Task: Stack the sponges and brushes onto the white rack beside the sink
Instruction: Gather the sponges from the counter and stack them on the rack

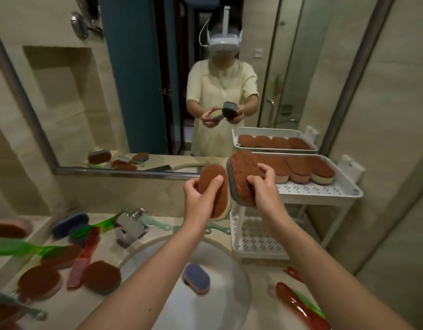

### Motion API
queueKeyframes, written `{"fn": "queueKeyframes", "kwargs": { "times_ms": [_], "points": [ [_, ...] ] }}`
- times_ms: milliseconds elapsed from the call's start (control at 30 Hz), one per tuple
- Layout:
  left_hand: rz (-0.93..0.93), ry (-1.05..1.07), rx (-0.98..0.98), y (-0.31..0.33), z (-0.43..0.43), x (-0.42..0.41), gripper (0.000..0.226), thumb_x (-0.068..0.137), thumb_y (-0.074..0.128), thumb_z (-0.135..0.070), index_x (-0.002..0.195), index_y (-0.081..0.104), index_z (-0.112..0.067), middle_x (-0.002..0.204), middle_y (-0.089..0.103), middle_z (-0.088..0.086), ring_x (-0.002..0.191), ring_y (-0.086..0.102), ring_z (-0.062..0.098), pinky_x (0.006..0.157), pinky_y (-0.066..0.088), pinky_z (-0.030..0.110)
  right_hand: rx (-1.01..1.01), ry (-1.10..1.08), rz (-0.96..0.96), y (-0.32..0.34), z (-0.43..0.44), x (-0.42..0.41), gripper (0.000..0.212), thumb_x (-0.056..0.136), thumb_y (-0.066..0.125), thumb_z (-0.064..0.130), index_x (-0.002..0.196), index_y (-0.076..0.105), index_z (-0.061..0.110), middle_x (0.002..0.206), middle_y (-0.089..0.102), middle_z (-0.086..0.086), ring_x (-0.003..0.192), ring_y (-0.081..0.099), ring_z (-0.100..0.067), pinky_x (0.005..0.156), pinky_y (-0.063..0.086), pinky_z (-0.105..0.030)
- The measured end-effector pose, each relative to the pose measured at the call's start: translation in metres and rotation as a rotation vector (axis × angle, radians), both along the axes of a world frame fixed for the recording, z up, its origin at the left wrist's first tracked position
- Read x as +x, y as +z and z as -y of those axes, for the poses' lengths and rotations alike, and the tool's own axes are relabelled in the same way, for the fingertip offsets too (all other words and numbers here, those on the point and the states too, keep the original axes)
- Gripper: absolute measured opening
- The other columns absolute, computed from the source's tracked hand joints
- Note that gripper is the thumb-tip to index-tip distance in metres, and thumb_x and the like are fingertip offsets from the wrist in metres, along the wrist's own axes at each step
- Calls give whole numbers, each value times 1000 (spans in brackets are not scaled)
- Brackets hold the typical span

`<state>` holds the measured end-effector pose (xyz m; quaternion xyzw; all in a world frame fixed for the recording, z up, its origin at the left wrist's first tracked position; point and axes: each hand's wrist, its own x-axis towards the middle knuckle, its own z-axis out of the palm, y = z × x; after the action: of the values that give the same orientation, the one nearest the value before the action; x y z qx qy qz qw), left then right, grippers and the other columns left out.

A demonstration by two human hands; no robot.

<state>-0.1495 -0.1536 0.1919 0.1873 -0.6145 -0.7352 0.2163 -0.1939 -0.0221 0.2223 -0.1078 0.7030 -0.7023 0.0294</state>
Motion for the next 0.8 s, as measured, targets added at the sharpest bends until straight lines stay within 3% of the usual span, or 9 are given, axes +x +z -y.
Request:
{"fn": "queueKeyframes", "kwargs": {
  "times_ms": [100,233,333,433,500,600,700,800],
  "points": [
    [15,-89,-43,17,-27,-8,64,68,76,-59,114,49,-23,107,62,-4,95,63,11,73,50,26,18,-60,9,12,-30,-7,26,98,41,24,125,41,27,119,54,0,106,56,-13,87,50,-34],
    [41,-214,-134,32,-60,-21,78,64,74,-66,120,53,-17,110,66,1,97,65,15,79,54,30,83,-97,35,22,-65,-15,38,98,40,29,132,47,14,132,49,-11,118,53,-24,102,46,-48],
    [58,-270,-142,42,-82,-33,68,71,71,-62,118,54,-15,109,67,4,98,66,18,87,55,36,92,-66,20,28,-87,-20,36,97,41,41,124,54,19,128,53,-10,115,56,-24,94,52,-46],
    [63,-329,-189,53,-99,-44,50,78,65,-60,104,62,-18,103,69,4,94,67,18,79,54,30,97,0,-7,32,-108,-27,25,97,44,47,105,61,30,105,67,1,94,65,-15,66,55,-29],
    [84,-386,-271,59,-109,-51,59,76,62,-64,113,62,-19,112,66,5,101,64,19,87,53,34,117,8,-6,34,-118,-34,22,97,45,44,97,63,32,91,71,7,85,67,-10,66,53,-29],
    [142,-420,-388,67,-119,-58,74,65,54,-60,127,54,-20,127,54,10,111,57,27,97,49,47,148,-1,-34,40,-129,-44,19,97,45,32,94,63,29,91,71,4,85,66,-11,74,54,-31],
    [58,-410,-476,69,-120,-66,65,66,50,-46,127,56,-24,127,55,10,110,57,26,95,50,48,244,25,-159,45,-139,-55,27,91,50,18,110,63,30,103,69,6,97,65,-13,78,54,-29],
    [-3,-340,-683,59,-116,-83,69,73,50,-38,141,46,-26,135,51,7,124,48,23,105,42,45,449,-15,-283,41,-149,-66,60,86,53,14,144,43,24,138,49,-2,126,49,-18,104,45,-39]
  ]
}}
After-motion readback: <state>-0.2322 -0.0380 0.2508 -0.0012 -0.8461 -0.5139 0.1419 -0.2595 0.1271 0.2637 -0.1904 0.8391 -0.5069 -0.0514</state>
